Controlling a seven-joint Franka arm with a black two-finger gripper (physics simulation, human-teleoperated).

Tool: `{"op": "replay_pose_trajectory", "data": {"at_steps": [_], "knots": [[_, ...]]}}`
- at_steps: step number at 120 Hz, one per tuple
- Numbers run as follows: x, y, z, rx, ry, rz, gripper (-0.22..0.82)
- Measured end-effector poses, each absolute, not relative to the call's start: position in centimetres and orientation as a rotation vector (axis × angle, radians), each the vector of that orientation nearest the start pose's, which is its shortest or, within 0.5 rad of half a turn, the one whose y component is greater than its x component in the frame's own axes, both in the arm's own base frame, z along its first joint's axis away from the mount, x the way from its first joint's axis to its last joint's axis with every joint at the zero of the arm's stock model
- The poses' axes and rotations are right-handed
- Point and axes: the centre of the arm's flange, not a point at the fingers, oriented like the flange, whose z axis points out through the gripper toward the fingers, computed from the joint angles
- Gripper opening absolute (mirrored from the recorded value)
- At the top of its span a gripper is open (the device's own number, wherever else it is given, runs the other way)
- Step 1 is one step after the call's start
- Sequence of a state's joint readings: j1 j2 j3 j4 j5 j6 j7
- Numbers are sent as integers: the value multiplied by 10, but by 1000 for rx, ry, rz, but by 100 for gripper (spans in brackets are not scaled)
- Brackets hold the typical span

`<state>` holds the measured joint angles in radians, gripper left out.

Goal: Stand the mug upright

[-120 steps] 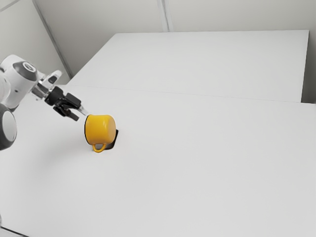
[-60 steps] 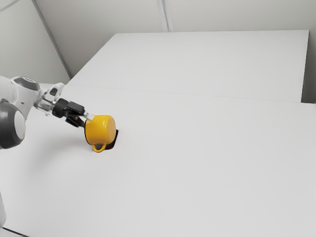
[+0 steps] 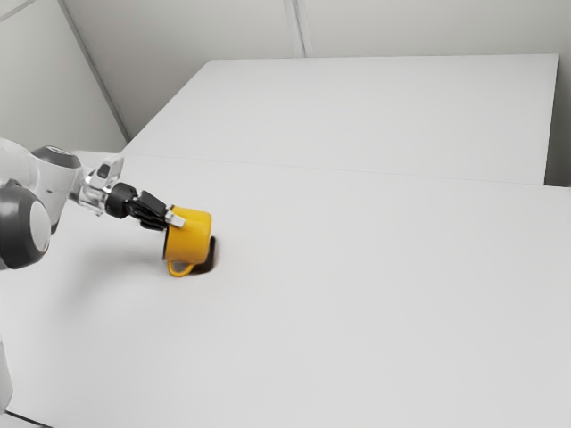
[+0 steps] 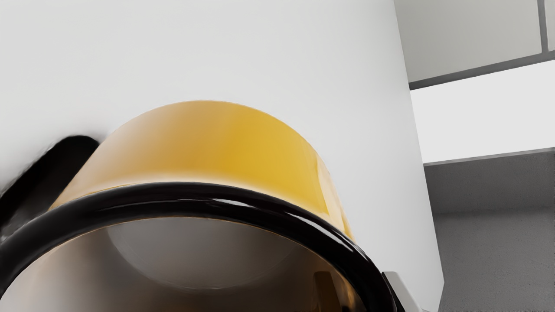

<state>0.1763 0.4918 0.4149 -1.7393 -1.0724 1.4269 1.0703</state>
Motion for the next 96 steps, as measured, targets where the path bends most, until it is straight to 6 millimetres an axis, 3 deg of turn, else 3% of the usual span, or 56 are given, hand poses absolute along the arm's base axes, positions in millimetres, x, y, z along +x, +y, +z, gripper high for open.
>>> {"op": "replay_pose_trajectory", "data": {"at_steps": [21,33,54,75,96], "knots": [[567,217,318,2038,-193,223,-13],[569,209,332,2058,-238,224,-15],[574,160,371,2266,-485,134,-17],[568,97,410,2510,-857,75,-18],[560,58,420,2665,-1191,78,-18]]}}
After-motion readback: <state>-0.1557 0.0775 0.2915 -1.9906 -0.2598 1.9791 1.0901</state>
